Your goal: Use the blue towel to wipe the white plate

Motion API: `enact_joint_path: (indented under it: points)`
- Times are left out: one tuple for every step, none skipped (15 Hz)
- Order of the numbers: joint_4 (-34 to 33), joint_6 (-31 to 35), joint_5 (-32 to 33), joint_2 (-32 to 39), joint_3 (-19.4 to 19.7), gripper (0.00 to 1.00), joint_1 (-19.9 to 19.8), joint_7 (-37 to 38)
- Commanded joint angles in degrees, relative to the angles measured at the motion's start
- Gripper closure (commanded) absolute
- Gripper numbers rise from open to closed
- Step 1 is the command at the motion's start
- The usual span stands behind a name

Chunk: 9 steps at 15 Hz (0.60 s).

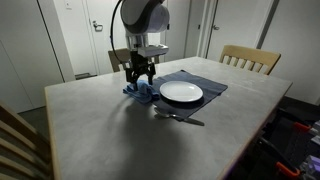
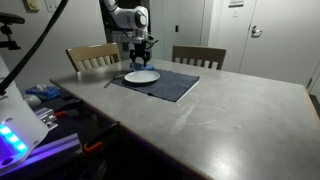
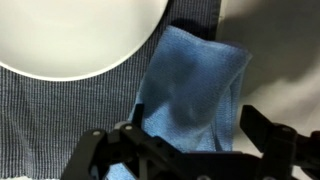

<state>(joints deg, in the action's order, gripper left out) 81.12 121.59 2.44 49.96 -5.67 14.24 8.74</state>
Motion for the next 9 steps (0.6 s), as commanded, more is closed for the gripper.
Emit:
enact_joint_path:
  points:
    - [-0.44, -1.52, -0.49, 0.23, 0.32, 0.29, 0.43, 0.52]
    - [-0.49, -1.48, -0.46, 0.26, 0.31, 0.31, 0.46, 0.46]
    - [-0.55, -1.38, -0.43, 0.3, 0.31, 0.38, 0.48, 0.4]
    - [-0.6, -1.35, -0.38, 0.35, 0.3, 0.46, 0.49, 0.28]
    - [-0.59, -1.32, -0.35, 0.37, 0.28, 0.52, 0.51, 0.16]
    - [-0.57, -1.29, -0.31, 0.35, 0.29, 0.6, 0.54, 0.16]
    - [-0.62, -1.35, -0.27, 0.37, 0.26, 0.66, 0.53, -0.01]
    - [-0.75, -1.61, -0.21, 0.41, 0.24, 0.74, 0.54, -0.17]
    - [-0.73, -1.76, -0.04, 0.34, 0.34, 0.8, 0.66, -0.09]
